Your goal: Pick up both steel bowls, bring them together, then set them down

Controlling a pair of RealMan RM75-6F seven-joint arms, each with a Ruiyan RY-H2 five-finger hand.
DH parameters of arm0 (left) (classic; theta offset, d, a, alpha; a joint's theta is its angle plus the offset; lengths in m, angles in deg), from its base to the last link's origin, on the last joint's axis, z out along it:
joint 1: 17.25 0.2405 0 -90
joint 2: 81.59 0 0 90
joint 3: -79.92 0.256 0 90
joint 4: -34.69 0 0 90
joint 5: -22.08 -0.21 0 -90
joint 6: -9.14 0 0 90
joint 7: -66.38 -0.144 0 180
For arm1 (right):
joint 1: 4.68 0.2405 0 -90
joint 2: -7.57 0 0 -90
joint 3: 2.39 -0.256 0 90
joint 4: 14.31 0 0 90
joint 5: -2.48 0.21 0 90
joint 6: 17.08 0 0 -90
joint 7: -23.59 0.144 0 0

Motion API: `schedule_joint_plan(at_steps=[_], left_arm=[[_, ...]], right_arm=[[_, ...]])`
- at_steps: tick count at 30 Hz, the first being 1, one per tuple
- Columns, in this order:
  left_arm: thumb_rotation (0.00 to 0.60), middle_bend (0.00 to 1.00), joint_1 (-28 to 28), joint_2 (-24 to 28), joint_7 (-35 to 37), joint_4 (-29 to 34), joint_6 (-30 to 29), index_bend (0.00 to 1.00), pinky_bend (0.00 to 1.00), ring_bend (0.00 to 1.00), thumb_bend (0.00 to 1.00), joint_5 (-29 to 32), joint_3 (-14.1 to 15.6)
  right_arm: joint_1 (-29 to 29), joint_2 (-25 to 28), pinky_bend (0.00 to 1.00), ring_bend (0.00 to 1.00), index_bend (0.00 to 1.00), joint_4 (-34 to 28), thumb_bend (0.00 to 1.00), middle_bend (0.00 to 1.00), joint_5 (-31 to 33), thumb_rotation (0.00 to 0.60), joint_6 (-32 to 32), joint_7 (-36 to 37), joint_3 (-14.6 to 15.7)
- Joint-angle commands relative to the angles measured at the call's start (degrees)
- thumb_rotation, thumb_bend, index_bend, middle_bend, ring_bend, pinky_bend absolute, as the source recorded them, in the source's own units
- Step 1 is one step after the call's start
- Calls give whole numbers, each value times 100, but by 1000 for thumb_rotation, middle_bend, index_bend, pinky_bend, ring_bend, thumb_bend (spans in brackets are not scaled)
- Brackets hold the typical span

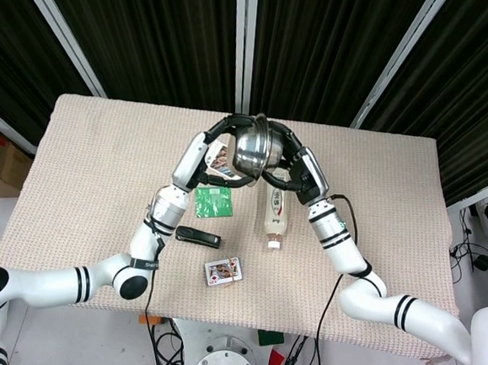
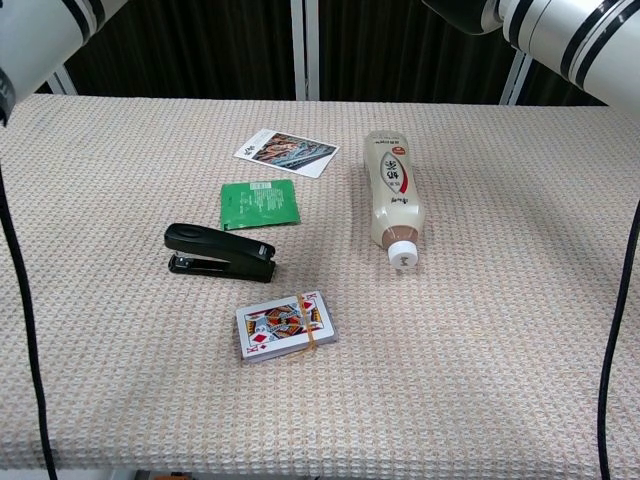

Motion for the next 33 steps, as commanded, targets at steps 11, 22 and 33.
schedule_joint_plan(at_steps=[11,22,33], left_arm=[[600,552,172,113,216,-28,-81,593,721,456,171,109,-83],[600,551,130,179,245,-67,56,587,721,455,171,27,-15],[600,548,940,1090,184,-357,-100,583,713,446,172,-373,690]], right_arm=[[-232,201,661,505,595,-59,217,533,0,600,-109,162,53],[-77,102,661,506,595,-51,217,534,-14,600,-40,73,4],[-666,974,662,505,594,-213,217,540,-287,600,-248,-667,500]])
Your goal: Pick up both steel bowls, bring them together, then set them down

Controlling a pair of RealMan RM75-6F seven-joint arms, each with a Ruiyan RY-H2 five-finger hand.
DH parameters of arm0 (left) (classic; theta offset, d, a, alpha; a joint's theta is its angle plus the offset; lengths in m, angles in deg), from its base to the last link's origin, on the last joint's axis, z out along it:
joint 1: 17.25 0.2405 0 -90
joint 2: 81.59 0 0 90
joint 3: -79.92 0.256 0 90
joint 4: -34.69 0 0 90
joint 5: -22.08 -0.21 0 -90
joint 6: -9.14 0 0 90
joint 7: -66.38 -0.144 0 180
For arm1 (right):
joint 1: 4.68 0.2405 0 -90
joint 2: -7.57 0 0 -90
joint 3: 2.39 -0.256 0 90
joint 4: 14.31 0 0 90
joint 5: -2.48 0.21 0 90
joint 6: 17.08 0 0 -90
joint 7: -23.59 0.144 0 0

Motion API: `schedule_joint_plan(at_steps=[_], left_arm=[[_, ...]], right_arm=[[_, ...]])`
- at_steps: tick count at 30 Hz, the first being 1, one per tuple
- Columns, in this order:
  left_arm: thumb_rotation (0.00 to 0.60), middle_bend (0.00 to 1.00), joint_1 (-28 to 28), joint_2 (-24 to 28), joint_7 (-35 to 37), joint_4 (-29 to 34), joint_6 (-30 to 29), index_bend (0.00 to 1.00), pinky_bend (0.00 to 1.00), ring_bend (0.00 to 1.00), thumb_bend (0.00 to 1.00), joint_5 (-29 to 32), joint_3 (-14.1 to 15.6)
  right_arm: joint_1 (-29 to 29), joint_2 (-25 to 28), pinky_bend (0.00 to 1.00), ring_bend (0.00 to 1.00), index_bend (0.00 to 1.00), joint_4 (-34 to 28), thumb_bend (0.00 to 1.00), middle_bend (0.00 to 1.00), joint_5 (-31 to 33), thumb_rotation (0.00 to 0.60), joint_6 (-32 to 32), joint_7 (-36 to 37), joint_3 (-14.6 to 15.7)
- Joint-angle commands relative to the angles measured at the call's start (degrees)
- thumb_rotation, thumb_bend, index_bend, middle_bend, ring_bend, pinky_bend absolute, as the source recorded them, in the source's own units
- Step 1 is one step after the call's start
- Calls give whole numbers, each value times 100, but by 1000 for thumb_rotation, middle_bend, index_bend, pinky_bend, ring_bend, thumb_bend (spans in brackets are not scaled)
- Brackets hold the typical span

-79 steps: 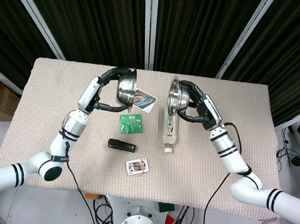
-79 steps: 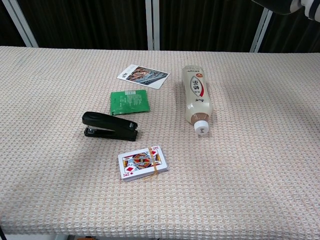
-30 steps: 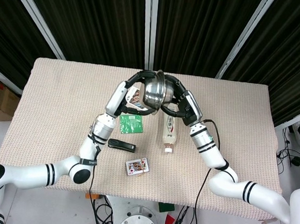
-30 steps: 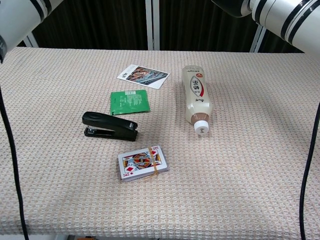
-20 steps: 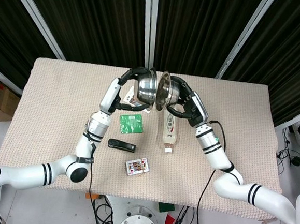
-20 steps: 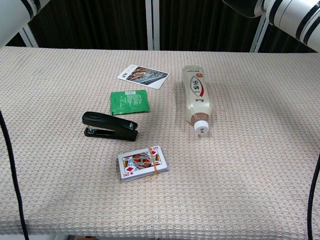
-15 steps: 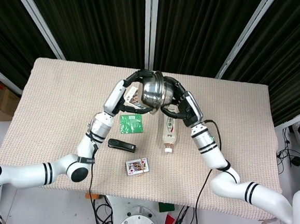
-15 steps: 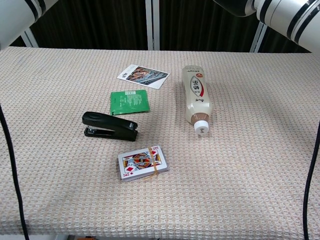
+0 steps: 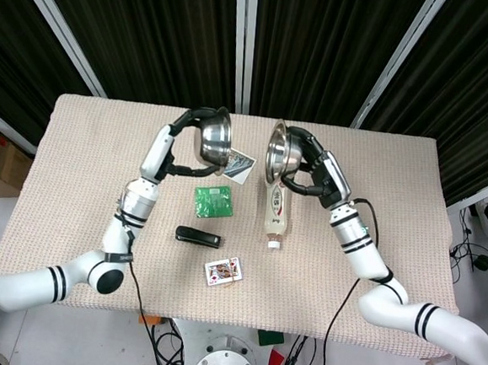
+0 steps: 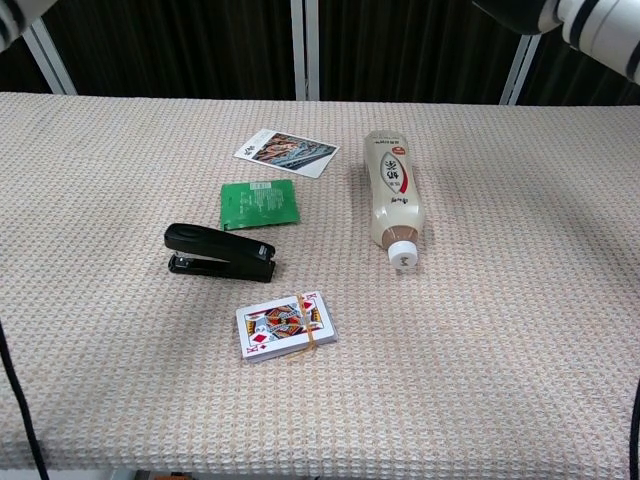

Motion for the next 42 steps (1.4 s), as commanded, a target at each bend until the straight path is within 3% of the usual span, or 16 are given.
schedule_joint_plan(at_steps=[1,4,8,12,18,25,27,31,33,34,37,39,42], left_arm=[[600,549,405,546,-162,-206,18,583,713,444,172,-357,537],[600,559,669,993,-281,-196,221,592,714,444,172,-339,856],[600,564,848,1579,-1085,-271,632,596,712,448,173,-161,1205],[600,568,836,1856,-1884,-367,1100,600,711,449,172,224,1354],[600,572,632,2015,-2937,-566,1978,604,696,450,171,732,1644],[600,560,608,1848,-3632,-707,2125,589,687,450,170,1216,1718],[600,516,563,1914,-3732,-677,2327,517,673,431,169,1324,1758],[600,354,561,1883,-3836,-661,2271,159,618,370,164,1376,1733],[600,293,578,1856,-3777,-638,2248,62,600,336,145,1327,1721],[600,229,581,1846,-3751,-635,2244,23,560,280,124,1287,1722],[600,62,597,1841,-3643,-630,2277,0,389,101,64,1235,1713],[586,1,611,1840,-3617,-639,2283,0,271,12,38,1249,1704],[529,0,618,1858,-3617,-603,2314,0,212,0,32,1281,1701]], right_arm=[[-244,479,662,505,594,-80,217,541,-234,600,-44,-596,319],[-490,859,663,505,594,-213,219,543,-218,600,-71,-1115,540],[-764,1312,666,506,594,-239,234,546,62,600,119,-2100,834],[-922,1578,667,507,594,-284,236,546,322,600,309,-3090,1066],[-1029,1779,669,507,594,-444,242,546,698,600,542,-4555,1319],[-1079,1708,690,507,594,-524,244,541,1303,600,673,-5691,1363],[-1050,1717,690,505,586,-537,243,536,1448,600,804,-5948,1388],[-1033,1580,681,489,529,-509,230,497,1720,600,792,-6385,1348],[-1004,1534,607,398,427,-525,190,395,1816,600,892,-6479,1333],[-984,1528,488,252,288,-523,126,263,1833,600,948,-6521,1335],[-963,1488,262,25,47,-537,14,45,1873,600,955,-6620,1281],[-971,1498,189,0,0,-595,0,0,1870,600,954,-6580,1227],[-988,1525,158,0,0,-640,0,0,1838,600,943,-6588,1193]])
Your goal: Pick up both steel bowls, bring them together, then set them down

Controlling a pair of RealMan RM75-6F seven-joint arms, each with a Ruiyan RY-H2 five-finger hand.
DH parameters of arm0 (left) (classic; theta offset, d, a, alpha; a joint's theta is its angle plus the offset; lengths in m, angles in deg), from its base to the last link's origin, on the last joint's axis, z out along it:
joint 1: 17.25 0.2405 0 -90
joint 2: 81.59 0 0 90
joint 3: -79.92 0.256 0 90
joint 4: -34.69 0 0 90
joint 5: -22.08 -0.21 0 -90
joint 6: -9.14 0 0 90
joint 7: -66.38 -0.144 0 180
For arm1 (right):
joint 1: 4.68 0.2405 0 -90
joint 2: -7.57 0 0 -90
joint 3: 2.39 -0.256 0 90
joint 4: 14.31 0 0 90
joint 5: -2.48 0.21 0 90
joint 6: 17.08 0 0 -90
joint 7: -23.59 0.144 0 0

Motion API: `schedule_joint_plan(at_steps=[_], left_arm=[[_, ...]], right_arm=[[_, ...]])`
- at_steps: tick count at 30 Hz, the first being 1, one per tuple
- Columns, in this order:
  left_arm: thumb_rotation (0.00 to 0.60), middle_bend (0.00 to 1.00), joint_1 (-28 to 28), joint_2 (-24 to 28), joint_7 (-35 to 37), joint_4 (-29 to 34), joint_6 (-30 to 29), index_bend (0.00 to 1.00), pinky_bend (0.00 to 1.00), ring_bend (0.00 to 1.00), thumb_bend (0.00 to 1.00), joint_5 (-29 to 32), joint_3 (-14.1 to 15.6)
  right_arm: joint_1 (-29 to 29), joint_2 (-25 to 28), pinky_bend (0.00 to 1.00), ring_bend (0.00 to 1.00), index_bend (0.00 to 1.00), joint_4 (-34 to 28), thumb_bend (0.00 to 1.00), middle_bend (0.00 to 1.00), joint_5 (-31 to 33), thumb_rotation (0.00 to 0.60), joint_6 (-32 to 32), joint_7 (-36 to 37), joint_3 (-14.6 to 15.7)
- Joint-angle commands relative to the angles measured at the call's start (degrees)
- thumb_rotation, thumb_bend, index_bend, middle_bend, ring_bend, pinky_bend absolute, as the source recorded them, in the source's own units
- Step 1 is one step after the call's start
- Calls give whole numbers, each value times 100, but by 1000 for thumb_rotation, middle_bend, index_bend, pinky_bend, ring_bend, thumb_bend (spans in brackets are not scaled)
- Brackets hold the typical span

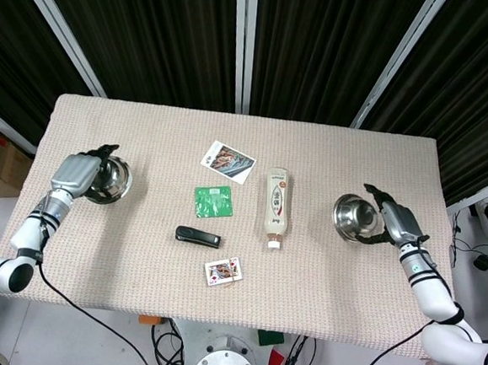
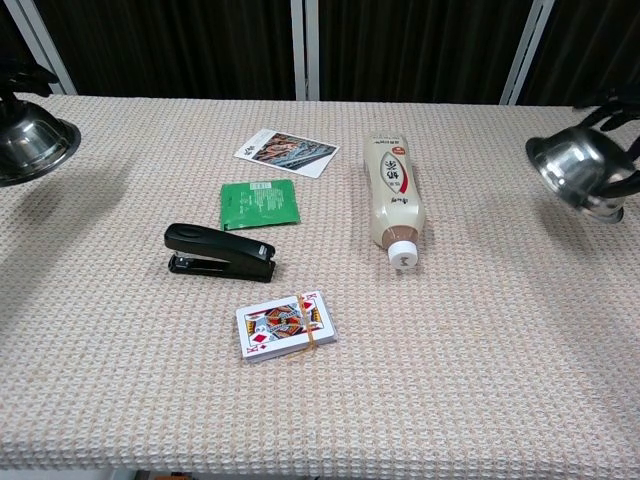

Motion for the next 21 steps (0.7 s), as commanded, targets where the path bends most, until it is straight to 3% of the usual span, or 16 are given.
schedule_joint_plan(at_steps=[1,9,11,13,15,17,21], left_arm=[[522,0,5,22,2,45,48,0,207,0,32,33,0],[468,0,100,-44,-53,58,-264,0,188,0,11,14,-63],[445,0,237,-102,-46,47,-769,0,176,0,2,-124,-150],[365,0,449,-155,107,116,-1363,0,162,0,0,-263,-260],[306,0,788,-194,363,300,-2129,0,157,0,0,-435,-353],[298,0,1190,-260,454,528,-2938,0,156,0,0,-581,-363],[280,2,1898,-310,190,1158,-3911,0,156,0,0,-867,16]], right_arm=[[-16,26,149,0,0,-36,0,0,-18,600,1,-17,-17],[-175,52,130,0,0,-132,0,0,-37,600,-181,29,-82],[-282,95,117,0,0,-212,0,0,-117,600,-371,41,-89],[-427,151,107,0,0,-336,0,0,-230,600,-621,48,-71],[-668,186,93,0,0,-497,0,0,-421,600,-1140,-252,36],[-1006,75,75,0,0,-672,0,0,-677,600,-1929,-772,194],[-1712,-432,41,0,0,-749,0,0,-1279,600,-3381,-1580,560]])
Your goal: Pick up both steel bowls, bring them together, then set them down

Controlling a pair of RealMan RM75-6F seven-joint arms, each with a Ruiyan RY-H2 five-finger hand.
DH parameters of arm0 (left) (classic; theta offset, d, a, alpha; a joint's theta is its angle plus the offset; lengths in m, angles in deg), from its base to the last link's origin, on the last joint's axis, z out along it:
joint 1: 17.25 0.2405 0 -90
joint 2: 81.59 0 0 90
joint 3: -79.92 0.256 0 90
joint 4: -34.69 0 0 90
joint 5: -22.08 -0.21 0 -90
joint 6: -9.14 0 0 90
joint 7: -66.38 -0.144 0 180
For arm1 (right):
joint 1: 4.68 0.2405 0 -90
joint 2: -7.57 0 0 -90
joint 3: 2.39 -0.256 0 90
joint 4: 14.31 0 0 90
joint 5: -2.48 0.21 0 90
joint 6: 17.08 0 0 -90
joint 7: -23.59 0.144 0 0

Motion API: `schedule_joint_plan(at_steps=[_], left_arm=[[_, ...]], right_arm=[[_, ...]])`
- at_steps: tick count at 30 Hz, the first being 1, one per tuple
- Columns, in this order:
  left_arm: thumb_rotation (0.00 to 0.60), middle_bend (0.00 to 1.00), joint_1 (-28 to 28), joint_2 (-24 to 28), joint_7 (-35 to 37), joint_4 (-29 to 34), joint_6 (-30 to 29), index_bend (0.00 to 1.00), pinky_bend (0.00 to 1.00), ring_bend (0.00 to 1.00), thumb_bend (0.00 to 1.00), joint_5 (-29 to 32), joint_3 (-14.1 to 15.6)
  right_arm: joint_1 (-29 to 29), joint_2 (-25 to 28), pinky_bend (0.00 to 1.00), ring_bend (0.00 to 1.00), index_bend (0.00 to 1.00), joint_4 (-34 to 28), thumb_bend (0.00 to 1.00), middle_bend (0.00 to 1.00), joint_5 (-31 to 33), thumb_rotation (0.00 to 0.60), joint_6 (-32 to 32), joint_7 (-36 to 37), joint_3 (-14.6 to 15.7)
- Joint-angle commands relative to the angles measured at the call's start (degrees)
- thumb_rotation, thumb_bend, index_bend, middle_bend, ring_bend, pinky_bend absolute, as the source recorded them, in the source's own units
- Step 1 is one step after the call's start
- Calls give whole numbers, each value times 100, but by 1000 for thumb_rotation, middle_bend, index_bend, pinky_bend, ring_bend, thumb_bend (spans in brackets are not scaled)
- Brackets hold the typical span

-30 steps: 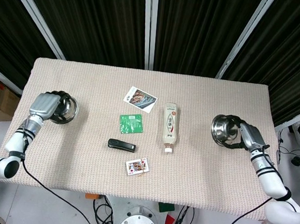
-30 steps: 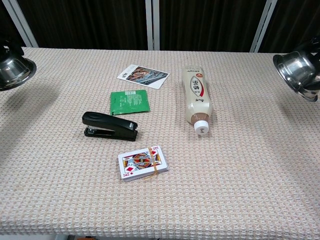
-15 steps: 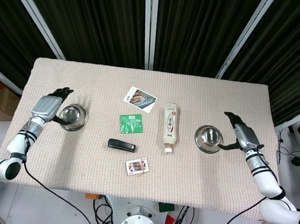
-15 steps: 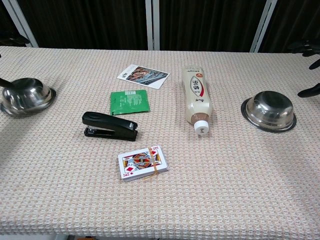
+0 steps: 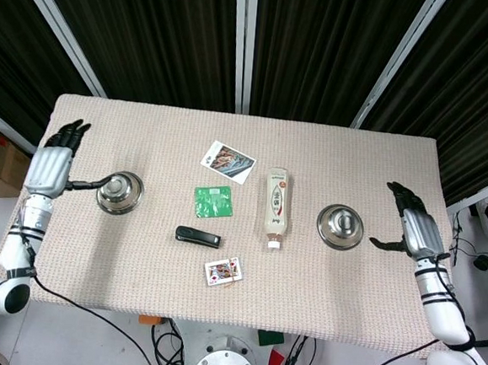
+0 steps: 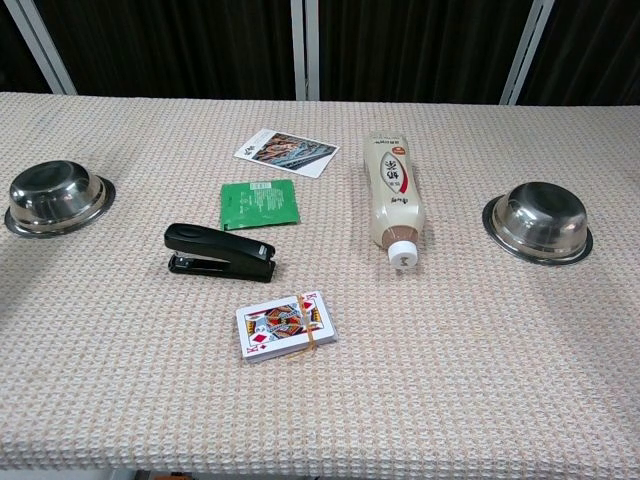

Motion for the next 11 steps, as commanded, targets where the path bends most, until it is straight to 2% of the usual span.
schedule_joint_plan(at_steps=[1,3,7,11], left_arm=[[280,5,1115,-90,-246,961,-1476,2,154,0,0,-464,372],[278,10,1395,-43,-733,1394,-1727,10,149,0,0,-549,665],[277,11,1815,-18,-1286,1935,-2072,15,141,0,0,-854,1124],[279,11,2028,-64,-1448,2073,-2250,14,139,0,0,-1078,1245]], right_arm=[[-1004,-578,26,0,0,-228,0,0,-826,600,-1861,-1170,526],[-1273,-768,5,0,0,-218,0,0,-992,600,-2189,-1522,741],[-1563,-965,0,0,0,-210,0,0,-1206,600,-2385,-2042,1021],[-1629,-1063,0,0,0,-205,0,0,-1336,600,-2330,-2026,1031]])
